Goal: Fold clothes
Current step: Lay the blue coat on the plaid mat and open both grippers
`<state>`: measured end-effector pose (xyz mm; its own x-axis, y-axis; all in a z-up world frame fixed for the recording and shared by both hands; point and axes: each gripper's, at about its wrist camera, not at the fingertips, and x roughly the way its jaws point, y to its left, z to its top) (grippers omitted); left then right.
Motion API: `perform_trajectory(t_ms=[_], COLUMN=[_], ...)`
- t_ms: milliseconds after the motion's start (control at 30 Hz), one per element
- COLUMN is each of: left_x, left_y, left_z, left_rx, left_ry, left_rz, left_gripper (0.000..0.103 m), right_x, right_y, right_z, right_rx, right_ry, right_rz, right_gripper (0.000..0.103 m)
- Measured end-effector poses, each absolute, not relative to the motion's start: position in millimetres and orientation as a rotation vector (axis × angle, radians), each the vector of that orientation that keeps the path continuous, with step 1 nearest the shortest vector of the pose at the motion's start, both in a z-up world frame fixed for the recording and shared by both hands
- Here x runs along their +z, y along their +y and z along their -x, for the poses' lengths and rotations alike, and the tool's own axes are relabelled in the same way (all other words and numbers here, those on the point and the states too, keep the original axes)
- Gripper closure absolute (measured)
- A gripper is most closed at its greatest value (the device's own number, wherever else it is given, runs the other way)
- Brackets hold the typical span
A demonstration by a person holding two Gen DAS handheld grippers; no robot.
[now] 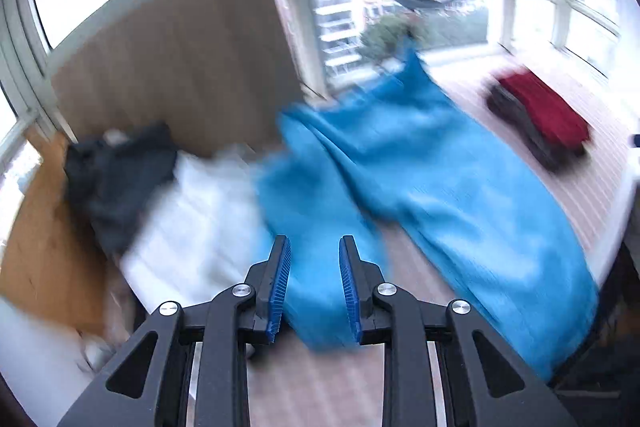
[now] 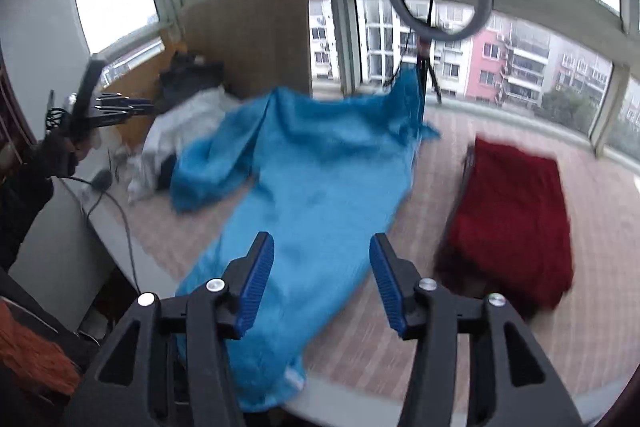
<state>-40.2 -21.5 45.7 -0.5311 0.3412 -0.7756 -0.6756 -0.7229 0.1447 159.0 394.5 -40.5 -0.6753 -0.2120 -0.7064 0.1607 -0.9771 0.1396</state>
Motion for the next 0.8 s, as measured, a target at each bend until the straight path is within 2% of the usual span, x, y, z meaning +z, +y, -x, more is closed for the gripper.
perform_trajectory(t_ms=[167, 267, 400, 667, 733, 800], left_x=[-28, -60, -95, -128, -125, -122], left_y=[-8, 12, 43, 72, 68, 64], left_z=[-77, -119, -142, -137, -136, -136], left_rx=[2.034, 1.948, 1.866, 1.791, 1.792, 1.794], left_ry=[0.526, 0.555, 0.545, 0.531, 0.527, 0.522], left_rz=[1.203, 1.264, 1.331, 1.403, 1.403, 1.403], left_gripper=[0.079, 0.076, 0.076, 0.073, 0.085, 0.085], right_x=[-145, -179, -185, -172, -171, -175], right_y=[387, 382, 376, 372, 375, 379], right_z=[-210, -222, -231, -253, -257, -260], right_rx=[-2.655, -2.594, -2.603, -2.623, -2.632, -2.629], right_ry=[-0.056, -0.111, -0.195, -0.235, -0.25, -0.291], right_rz=[-1.419, -1.479, -1.427, -1.367, -1.369, -1.379], right_gripper=[0.054, 0.054, 0.054, 0.054, 0.054, 0.054])
